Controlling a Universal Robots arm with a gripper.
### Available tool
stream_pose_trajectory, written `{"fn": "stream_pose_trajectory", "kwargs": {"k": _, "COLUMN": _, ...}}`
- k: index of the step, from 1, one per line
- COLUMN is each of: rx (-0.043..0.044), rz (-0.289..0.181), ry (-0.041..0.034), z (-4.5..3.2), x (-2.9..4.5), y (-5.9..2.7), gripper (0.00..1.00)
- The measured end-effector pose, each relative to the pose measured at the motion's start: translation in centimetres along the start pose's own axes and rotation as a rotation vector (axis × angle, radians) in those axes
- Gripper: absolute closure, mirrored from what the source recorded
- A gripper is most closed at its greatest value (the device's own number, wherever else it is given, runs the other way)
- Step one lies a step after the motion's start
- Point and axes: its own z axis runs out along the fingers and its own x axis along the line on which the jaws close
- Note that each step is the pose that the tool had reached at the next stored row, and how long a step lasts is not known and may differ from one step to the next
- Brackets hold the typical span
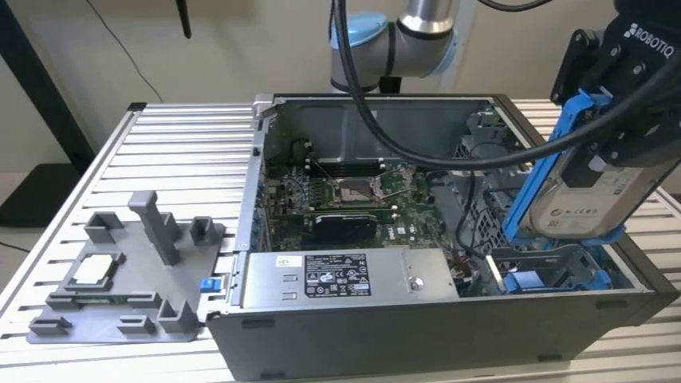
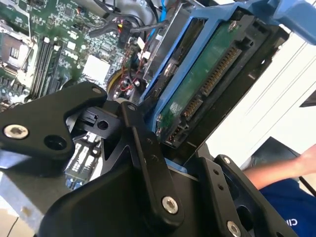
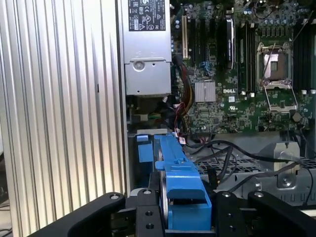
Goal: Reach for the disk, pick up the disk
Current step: 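Pick up the disk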
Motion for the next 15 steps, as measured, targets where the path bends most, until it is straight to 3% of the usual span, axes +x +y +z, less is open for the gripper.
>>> {"fn": "stream_pose_trajectory", "kwargs": {"k": 4, "rx": 0.0, "rz": 0.0, "ry": -0.0001, "z": 0.37, "x": 0.53, "y": -0.79, "gripper": 1.0}}
{"fn": "stream_pose_trajectory", "kwargs": {"k": 15, "rx": -0.0001, "rz": 0.0, "ry": 0.0, "z": 0.64, "x": 0.62, "y": -0.83, "gripper": 1.0}}
